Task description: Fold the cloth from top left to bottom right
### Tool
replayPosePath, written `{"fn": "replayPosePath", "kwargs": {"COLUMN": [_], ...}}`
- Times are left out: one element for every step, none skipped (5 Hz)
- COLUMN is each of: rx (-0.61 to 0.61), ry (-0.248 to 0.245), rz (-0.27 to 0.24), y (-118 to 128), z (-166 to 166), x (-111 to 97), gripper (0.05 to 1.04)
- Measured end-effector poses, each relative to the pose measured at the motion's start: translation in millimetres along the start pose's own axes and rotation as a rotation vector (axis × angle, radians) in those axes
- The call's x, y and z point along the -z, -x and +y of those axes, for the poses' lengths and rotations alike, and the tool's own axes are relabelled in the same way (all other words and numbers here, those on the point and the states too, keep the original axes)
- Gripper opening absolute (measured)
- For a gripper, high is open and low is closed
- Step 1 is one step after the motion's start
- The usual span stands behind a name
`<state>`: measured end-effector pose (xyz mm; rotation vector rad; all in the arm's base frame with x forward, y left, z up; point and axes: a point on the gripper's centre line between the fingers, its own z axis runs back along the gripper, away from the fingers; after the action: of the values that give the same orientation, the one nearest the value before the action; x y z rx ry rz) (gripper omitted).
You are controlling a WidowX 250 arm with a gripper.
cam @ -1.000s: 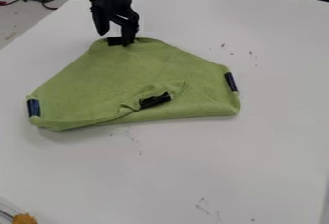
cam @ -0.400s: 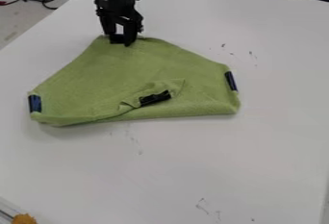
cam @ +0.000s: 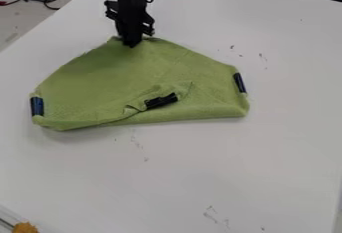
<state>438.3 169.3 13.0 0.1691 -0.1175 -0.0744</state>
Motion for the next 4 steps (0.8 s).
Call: {"fn": "replayPosePath", "kwargs": {"rx": [0.006,0.017,0.006,-0.015], "ry": [-0.038,-0.108,-0.123,-0.087], "rz": [0.002,-0.059,-0.117,-0.120], "y": [5.5,6.1,17.6,40.5], "z": [0.2,-8.0,-28.3,-47.0], "x": [-13.2,-54.7,-80.3,-89.8], "gripper": [0.091,0.083,0.083,0.083]}}
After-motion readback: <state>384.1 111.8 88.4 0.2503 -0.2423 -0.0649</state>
